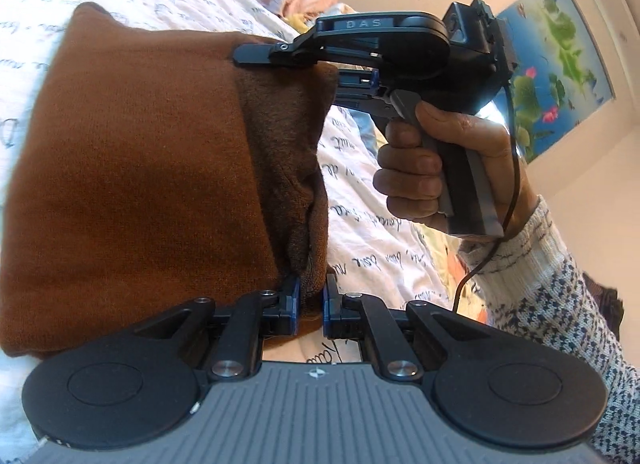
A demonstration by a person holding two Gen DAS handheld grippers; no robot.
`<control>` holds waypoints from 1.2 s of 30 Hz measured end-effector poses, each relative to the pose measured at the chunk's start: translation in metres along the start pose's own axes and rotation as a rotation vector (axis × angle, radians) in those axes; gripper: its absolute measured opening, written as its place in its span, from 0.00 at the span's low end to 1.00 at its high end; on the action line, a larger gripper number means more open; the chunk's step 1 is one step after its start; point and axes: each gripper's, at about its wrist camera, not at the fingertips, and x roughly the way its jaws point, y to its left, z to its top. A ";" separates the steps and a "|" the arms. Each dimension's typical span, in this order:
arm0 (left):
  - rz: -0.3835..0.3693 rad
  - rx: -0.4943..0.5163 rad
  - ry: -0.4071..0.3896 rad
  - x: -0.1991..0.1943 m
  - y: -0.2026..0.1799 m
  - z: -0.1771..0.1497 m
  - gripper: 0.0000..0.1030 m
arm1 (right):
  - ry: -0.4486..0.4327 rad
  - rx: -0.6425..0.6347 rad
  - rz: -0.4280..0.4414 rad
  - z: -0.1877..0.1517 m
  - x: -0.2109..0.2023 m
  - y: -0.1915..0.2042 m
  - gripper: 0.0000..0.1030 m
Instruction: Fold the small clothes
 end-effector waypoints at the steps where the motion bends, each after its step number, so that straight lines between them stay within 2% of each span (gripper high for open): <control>1: -0.006 0.004 0.006 0.000 -0.001 0.001 0.09 | -0.006 0.008 0.000 -0.002 -0.003 -0.005 0.09; 9: 0.011 0.040 0.074 0.016 -0.001 -0.002 0.09 | 0.020 0.038 -0.073 -0.024 0.011 -0.041 0.10; 10: 0.012 0.045 0.085 0.018 -0.002 -0.003 0.09 | 0.025 0.023 -0.088 -0.027 0.016 -0.043 0.15; 11: 0.026 0.059 0.095 0.022 -0.003 -0.004 0.09 | 0.028 0.012 -0.098 -0.030 0.020 -0.045 0.30; 13: 0.077 0.102 0.100 0.025 -0.007 -0.006 0.13 | 0.005 0.019 -0.107 -0.031 0.020 -0.051 0.51; 14: 0.082 0.106 0.105 0.025 -0.008 -0.008 0.18 | -0.024 0.007 -0.120 -0.030 0.012 -0.048 0.70; 15: 0.070 0.118 0.105 0.021 -0.013 -0.010 0.19 | -0.053 -0.006 -0.162 -0.029 0.001 -0.043 0.79; 16: 0.060 0.138 0.098 0.014 -0.020 -0.013 0.24 | -0.076 -0.045 -0.202 -0.028 -0.012 -0.035 0.83; 18: 0.053 0.168 0.076 -0.011 -0.033 -0.019 0.30 | -0.108 -0.175 -0.250 -0.030 -0.041 -0.015 0.83; 19: 0.045 0.167 0.062 -0.025 -0.036 -0.020 0.37 | -0.151 -0.232 -0.254 -0.038 -0.057 -0.003 0.83; 20: 0.032 0.169 0.020 -0.044 -0.039 -0.020 0.50 | -0.182 -0.276 -0.235 -0.047 -0.069 0.007 0.83; 21: 0.031 0.173 -0.038 -0.061 -0.039 -0.018 0.57 | -0.193 -0.318 -0.182 -0.058 -0.078 0.017 0.83; 22: 0.055 0.162 -0.103 -0.077 -0.035 -0.013 0.69 | -0.183 -0.344 -0.137 -0.069 -0.082 0.026 0.81; 23: 0.084 0.135 -0.152 -0.086 -0.029 -0.006 0.77 | -0.174 -0.362 -0.119 -0.080 -0.082 0.032 0.81; 26: 0.094 0.002 -0.270 -0.097 0.008 0.020 0.78 | -0.157 -0.504 -0.135 -0.119 -0.065 0.052 0.81; 28: 0.056 -0.079 -0.232 -0.084 0.033 0.038 0.77 | -0.104 -0.609 -0.158 -0.142 -0.044 0.061 0.81; 29: 0.069 -0.098 -0.214 -0.077 0.042 0.042 0.76 | -0.070 -0.650 -0.153 -0.152 -0.035 0.061 0.80; 31: 0.111 -0.107 -0.148 -0.053 0.056 0.041 0.76 | 0.005 -0.691 -0.309 -0.163 -0.008 0.053 0.81; 32: 0.148 -0.102 -0.118 -0.044 0.063 0.036 0.74 | 0.006 -0.669 -0.314 -0.163 -0.006 0.044 0.84; 33: 0.143 -0.093 -0.115 -0.036 0.069 0.032 0.74 | -0.008 -0.627 -0.278 -0.160 -0.009 0.035 0.84; 34: 0.144 -0.056 -0.125 -0.037 0.068 0.028 0.75 | 0.004 -0.582 -0.276 -0.155 -0.012 0.027 0.87; 36: 0.203 0.022 -0.111 -0.040 0.056 0.026 0.75 | -0.006 -0.548 -0.282 -0.150 -0.024 0.028 0.87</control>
